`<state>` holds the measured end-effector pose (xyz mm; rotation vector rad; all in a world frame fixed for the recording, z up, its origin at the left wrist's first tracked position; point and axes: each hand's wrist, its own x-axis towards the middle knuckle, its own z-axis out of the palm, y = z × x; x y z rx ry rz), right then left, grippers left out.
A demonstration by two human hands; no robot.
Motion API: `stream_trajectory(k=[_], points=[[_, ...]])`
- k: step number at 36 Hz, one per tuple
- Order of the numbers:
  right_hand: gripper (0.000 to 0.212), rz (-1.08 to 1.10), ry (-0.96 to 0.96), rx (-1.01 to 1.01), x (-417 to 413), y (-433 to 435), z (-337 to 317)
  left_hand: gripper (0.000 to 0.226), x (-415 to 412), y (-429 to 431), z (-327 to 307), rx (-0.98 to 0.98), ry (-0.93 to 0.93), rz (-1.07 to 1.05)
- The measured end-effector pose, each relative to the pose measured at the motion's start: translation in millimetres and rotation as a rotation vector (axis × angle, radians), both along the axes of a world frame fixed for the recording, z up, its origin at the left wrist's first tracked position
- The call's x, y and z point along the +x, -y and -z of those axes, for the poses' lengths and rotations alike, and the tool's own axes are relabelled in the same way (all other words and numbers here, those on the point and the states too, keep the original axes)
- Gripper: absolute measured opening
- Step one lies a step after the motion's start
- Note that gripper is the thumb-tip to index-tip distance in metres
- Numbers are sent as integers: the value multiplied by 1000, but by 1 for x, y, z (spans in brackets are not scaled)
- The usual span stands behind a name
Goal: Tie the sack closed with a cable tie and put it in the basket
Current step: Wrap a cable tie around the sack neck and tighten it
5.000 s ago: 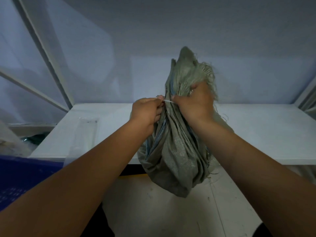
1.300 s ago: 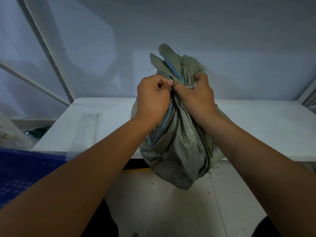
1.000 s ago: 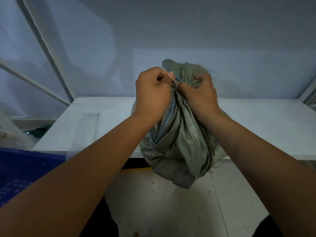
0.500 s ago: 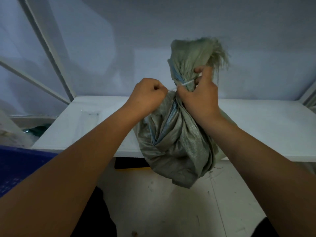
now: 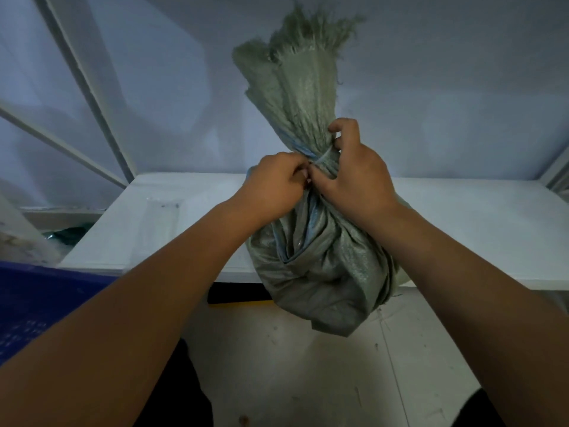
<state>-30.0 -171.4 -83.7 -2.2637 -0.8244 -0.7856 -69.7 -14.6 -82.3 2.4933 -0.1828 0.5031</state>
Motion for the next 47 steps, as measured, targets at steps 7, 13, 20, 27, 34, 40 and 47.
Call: stream_trajectory(k=[7, 13, 20, 27, 34, 40, 47], points=[[54, 3, 29, 53, 1, 1, -1, 21, -3, 8, -3, -2, 66, 17], [48, 6, -185, 272, -4, -5, -7, 25, -6, 2, -6, 147, 243, 22], [32, -27, -594, 187, -1, -6, -12, 16, -4, -3, 1, 200, 265, 42], [8, -224, -684, 467, -1, 0, -8, 11, -1, -7, -1, 191, 284, 122], [14, -118, -500, 274, -3, 3, -13, 14, -1, -10, -1, 233, 282, 113], [18, -65, -427, 199, -2, 4, -11, 19, -2, -8, -3, 270, 237, 97], [22, -20, -369, 131, -2, 4, -10, 18, -2, -7, -3, 288, 204, 82]])
